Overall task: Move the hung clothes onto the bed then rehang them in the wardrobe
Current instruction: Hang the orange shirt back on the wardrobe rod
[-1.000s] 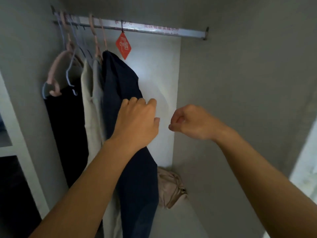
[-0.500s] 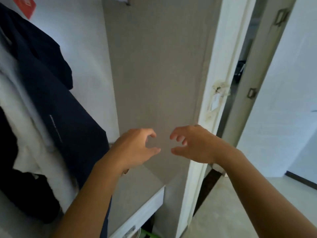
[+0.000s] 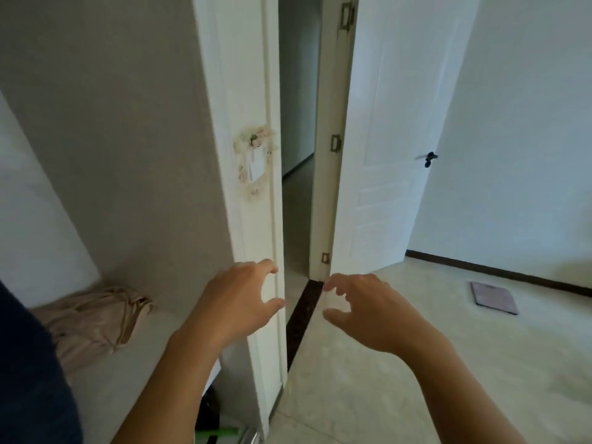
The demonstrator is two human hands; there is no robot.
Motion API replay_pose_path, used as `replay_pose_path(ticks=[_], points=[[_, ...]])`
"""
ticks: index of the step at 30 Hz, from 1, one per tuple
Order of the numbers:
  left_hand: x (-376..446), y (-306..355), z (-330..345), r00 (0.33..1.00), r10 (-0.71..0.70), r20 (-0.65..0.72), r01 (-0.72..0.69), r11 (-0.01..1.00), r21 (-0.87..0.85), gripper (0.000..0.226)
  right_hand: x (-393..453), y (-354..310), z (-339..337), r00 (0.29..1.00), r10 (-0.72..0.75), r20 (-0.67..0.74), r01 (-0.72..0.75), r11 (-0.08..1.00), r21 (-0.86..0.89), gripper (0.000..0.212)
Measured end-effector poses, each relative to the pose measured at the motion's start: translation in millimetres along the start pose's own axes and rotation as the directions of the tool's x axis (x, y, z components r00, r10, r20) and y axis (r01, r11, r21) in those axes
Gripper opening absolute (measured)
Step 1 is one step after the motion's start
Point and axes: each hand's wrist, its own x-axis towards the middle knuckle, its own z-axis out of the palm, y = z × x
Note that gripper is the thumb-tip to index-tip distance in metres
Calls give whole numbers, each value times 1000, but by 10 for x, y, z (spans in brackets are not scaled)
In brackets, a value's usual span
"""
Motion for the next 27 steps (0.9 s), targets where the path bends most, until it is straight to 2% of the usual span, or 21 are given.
replay_pose_path(ticks=[8,13,17,20,23,27], points=[[189,1394,868,970,199,141,-194,980,-52,58,-965,1383,-205,962,266,-62,-270,961,-56,44],[209,2307,1379,930,291,226,-259,952,-161,61,-1635,2233,-442,906,409,-111,-417,907,-55,45],[194,3044,1779,888,375,268,-334,924,-185,61,-2169,2876,-629,854,501,-144,-507,862,-9,47],[186,3648,2042,850,446,282,-407,894,-186,60,-2528,3315,-750,793,571,-213,-582,813,12,49],[174,4219,2260,795,520,312,-477,854,-209,58,-2901,3688,-834,687,662,-301,-674,735,77,48],[195,4901,2520,711,612,347,-565,791,-236,56,-3384,4090,-889,572,756,-317,-766,631,123,47]])
